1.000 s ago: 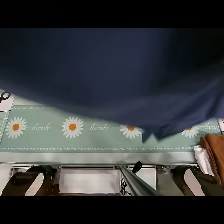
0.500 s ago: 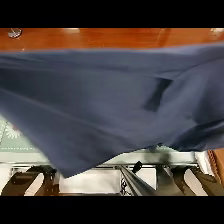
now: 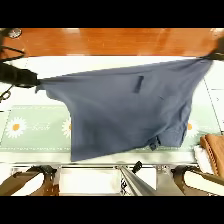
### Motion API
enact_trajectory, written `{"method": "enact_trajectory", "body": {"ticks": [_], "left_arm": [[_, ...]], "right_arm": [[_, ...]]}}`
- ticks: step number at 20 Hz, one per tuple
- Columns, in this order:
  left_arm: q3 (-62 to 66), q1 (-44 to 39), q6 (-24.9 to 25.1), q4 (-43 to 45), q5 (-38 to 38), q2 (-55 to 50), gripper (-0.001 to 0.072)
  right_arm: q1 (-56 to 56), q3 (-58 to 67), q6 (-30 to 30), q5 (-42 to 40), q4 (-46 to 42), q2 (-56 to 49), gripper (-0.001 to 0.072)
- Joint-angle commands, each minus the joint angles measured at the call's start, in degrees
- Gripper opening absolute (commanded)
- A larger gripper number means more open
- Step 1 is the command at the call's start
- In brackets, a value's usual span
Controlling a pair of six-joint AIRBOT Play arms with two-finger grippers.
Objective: Fold the shirts.
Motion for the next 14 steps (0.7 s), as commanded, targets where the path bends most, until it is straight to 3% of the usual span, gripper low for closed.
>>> {"method": "enact_trajectory", "body": {"ticks": [1,4,8,14], "left_arm": [[-0.2,0.0,0.4,-0.1,12.4,-10.1,0.0015],[-0.2,-0.1,0.3,-0.1,23.7,-15.0,0.0015],[-0.2,-1.3,0.3,-0.6,35.2,-20.2,0.0015],[-0.2,-4.4,0.2,-1.0,32.7,-27.2,0.0015]], "right_arm": [[3.9,-0.5,0.0,-20.7,0.0,-9.7,0.002],[4.8,-0.5,0.9,-31.5,0.2,-15.1,0.002],[4.8,-0.5,0.9,-39.0,2.2,-21.8,0.002],[4.8,-0.5,0.9,-37.4,1.4,-29.1,0.002]]}}
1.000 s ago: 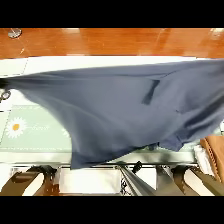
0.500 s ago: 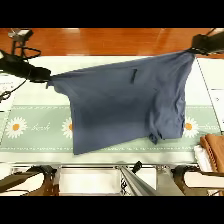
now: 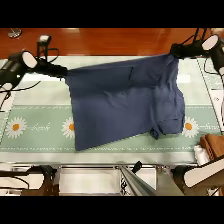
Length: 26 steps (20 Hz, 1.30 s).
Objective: Fold the shirts.
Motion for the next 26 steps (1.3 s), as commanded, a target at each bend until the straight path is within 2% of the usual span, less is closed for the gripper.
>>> {"method": "enact_trajectory", "body": {"ticks": [1,4,6,8,11,13,19,20,21,23,24,26], "left_arm": [[0.0,-1.7,-0.1,-0.3,-1.9,-4.3,0.0015],[0.0,-1.4,-0.1,3.5,-8.3,-5.1,0.0015],[0.1,-1.2,-0.1,7.1,-15.1,-4.8,0.0016],[0.0,-1.5,-0.3,4.5,-19.8,-5.1,0.0015],[0.0,-2.5,-0.3,-3.7,-20.9,-5.6,0.0016],[0.0,-3.3,-0.3,-5.6,-21.6,-5.7,0.0016],[0.0,-3.5,-3.6,-5.4,-26.8,-6.0,0.0029],[0.0,-3.5,-3.8,-5.4,-27.7,-6.1,0.0124],[0.0,-3.5,-3.8,-5.4,-28.9,-6.2,0.0272],[0.0,-3.1,-3.8,-4.2,-32.6,-6.0,0.052],[0.0,-2.7,-4.0,-2.7,-34.6,-5.7,0.0521],[0.0,-1.2,-4.9,0.1,-37.9,-4.2,0.0527]], "right_arm": [[0.1,0.0,0.1,0.8,-0.3,-4.3,0.002],[0.0,0.0,-0.7,3.1,-0.6,-4.8,0.002],[-0.9,0.0,-0.9,5.0,-2.1,-3.4,0.002],[-1.9,0.0,-0.8,10.8,-2.9,-2.4,0.002],[-1.7,-0.1,0.1,23.1,-8.5,-3.0,0.002],[-1.8,-0.1,0.4,28.3,-8.9,-4.0,0.002],[-1.7,-0.1,1.5,31.5,-9.8,-4.5,0.0021],[-1.7,-0.1,1.4,31.9,-9.5,-4.5,0.0021],[-1.8,-0.1,1.4,32.5,-9.2,-4.5,0.0063],[-1.9,0.0,0.2,35.6,-9.6,-4.3,0.0331],[-2.2,0.0,-1.0,37.6,-10.4,-3.9,0.039],[-3.0,0.1,-3.0,43.0,-15.3,-2.0,0.0397]]}}
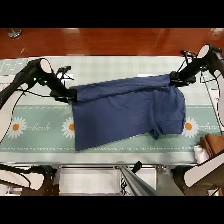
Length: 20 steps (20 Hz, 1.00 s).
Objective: Fold the shirts.
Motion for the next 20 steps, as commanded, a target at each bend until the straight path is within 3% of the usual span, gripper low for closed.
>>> {"method": "enact_trajectory", "body": {"ticks": [1,4,6,8,10,11,12,20], "left_arm": [[0.0,2.4,-0.9,3.3,-6.7,2.8,0.0528],[-0.7,6.0,-0.8,1.3,-8.5,9.3,0.0529],[-4.7,8.2,-0.3,-3.1,-8.5,14.7,0.0529],[-12.6,9.7,0.6,-7.8,-7.6,20.6,0.0528],[-23.0,10.2,1.1,-12.2,-4.8,26.6,0.0532],[-28.4,10.1,1.1,-13.9,-3.3,29.2,0.0615],[-33.6,10.1,1.2,-16.2,-2.2,31.6,0.0651],[-54.2,10.1,2.4,-22.7,4.9,36.8,0.065]], "right_arm": [[-1.1,0.1,-3.0,9.7,-7.4,2.9,0.0398],[-5.2,0.1,-1.4,19.0,-7.3,8.2,0.0395],[-9.2,-0.8,-1.2,20.8,-5.6,12.0,0.0396],[-13.7,-4.0,-2.5,19.2,-1.5,15.8,0.0399],[-18.6,-8.0,-4.0,16.9,5.1,18.3,0.0476],[-20.5,-9.8,-4.9,16.1,8.1,18.8,0.0479],[-22.5,-11.4,-5.1,15.4,10.7,19.1,0.0479],[-25.1,-13.9,-5.9,12.3,14.4,19.1,0.0477]]}}
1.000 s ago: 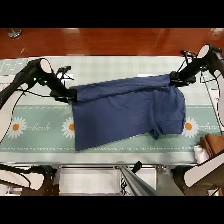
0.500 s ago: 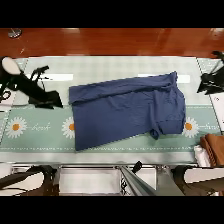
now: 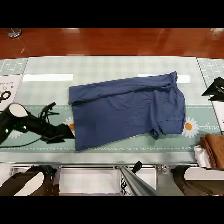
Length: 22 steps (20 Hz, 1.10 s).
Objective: Fold the shirts.
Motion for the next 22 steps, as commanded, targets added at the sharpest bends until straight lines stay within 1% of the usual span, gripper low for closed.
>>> {"method": "enact_trajectory", "body": {"ticks": [1,3,6,9,10,12,13,14,16,18,19,21,22], "left_arm": [[-6.7,0.0,0.4,-5.0,5.2,1.2,0.0649],[-8.7,0.0,1.7,-7.6,8.0,1.1,0.0643],[-10.4,-0.8,2.1,-11.2,11.2,0.8,0.0642],[-10.4,-5.0,2.1,-15.3,16.8,-0.2,0.0637],[-10.4,-7.1,2.1,-17.2,19.8,-1.0,0.0615],[-10.3,-11.1,2.1,-21.1,24.8,-3.3,0.0435],[-10.3,-12.3,2.1,-22.2,26.1,-4.6,0.0182],[-10.3,-12.5,2.1,-22.3,26.2,-5.2,0.0019],[-10.3,-11.5,3.5,-22.1,25.3,-5.0,0.0015],[-10.3,-9.4,4.6,-22.1,23.4,-4.3,0.0015],[-10.3,-8.3,5.1,-22.0,22.3,-3.7,0.0015],[-10.3,-6.7,5.6,-22.0,21.2,-2.1,0.0015],[-10.3,-6.0,5.5,-22.0,21.0,-1.1,0.0015]], "right_arm": [[-0.7,-0.5,-0.5,-1.3,2.0,0.2,0.0477],[-0.7,-0.5,-0.5,-1.3,2.1,0.2,0.0477],[-0.7,-0.5,-0.5,-1.3,2.1,0.2,0.0477],[-0.7,-0.5,-0.5,-0.9,2.3,0.2,0.0477],[-0.7,-0.5,-0.4,-0.8,2.4,0.2,0.0477],[-0.7,-0.5,-0.4,-0.2,2.4,0.2,0.0477],[-0.7,-0.5,-0.4,0.2,2.4,0.2,0.0477],[-0.7,-0.5,-0.4,0.4,2.3,0.2,0.0477],[-0.7,-0.5,-0.5,0.6,1.2,0.2,0.0477],[-0.8,-0.9,-0.4,0.2,-4.7,0.2,0.0477],[-1.2,-2.1,-0.5,0.2,-6.2,0.2,0.0477],[-1.9,-6.5,-2.0,0.2,-5.8,0.2,0.0479],[-2.3,-9.1,-2.8,-0.2,-5.8,0.2,0.0501]]}}
